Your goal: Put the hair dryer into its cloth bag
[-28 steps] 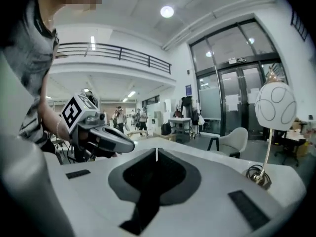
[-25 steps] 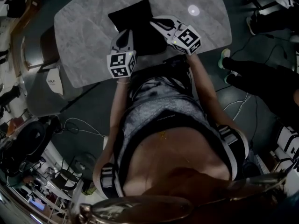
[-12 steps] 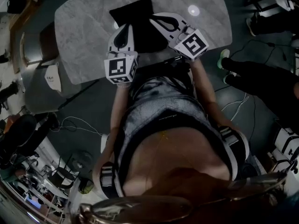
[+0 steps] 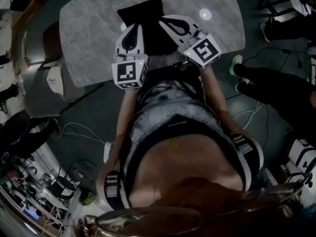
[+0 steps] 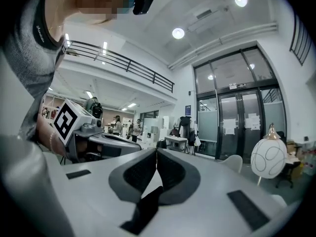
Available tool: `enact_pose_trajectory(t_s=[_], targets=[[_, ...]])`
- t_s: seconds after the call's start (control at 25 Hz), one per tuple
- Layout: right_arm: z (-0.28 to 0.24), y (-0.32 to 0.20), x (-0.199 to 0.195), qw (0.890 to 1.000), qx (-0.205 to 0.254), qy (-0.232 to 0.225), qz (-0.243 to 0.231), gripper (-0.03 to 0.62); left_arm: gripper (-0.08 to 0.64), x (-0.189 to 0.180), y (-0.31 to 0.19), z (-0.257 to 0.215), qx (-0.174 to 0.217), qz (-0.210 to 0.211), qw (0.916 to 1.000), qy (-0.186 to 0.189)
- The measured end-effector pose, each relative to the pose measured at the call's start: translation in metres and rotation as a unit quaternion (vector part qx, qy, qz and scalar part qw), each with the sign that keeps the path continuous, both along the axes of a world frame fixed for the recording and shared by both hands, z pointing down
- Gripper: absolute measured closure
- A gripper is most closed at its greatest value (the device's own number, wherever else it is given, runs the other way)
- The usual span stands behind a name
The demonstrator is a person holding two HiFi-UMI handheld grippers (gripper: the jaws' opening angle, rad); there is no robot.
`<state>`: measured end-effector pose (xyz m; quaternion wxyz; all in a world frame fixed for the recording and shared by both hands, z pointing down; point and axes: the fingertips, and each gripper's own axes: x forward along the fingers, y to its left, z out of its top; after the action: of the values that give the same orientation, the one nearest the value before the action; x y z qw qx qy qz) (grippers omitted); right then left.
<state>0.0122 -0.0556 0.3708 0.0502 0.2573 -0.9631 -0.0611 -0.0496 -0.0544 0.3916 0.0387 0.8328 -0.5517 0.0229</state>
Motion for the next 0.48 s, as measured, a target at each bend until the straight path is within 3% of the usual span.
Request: enact_pose_trajectory(t_s=[0.48], targets=[[0.0045,0.0028,-0.0016,1.000,0.000,0.004,0.004,0.529,0.552,0.0004,0.0041,0.0047,-0.006,0.002,1.0000,-0.001]])
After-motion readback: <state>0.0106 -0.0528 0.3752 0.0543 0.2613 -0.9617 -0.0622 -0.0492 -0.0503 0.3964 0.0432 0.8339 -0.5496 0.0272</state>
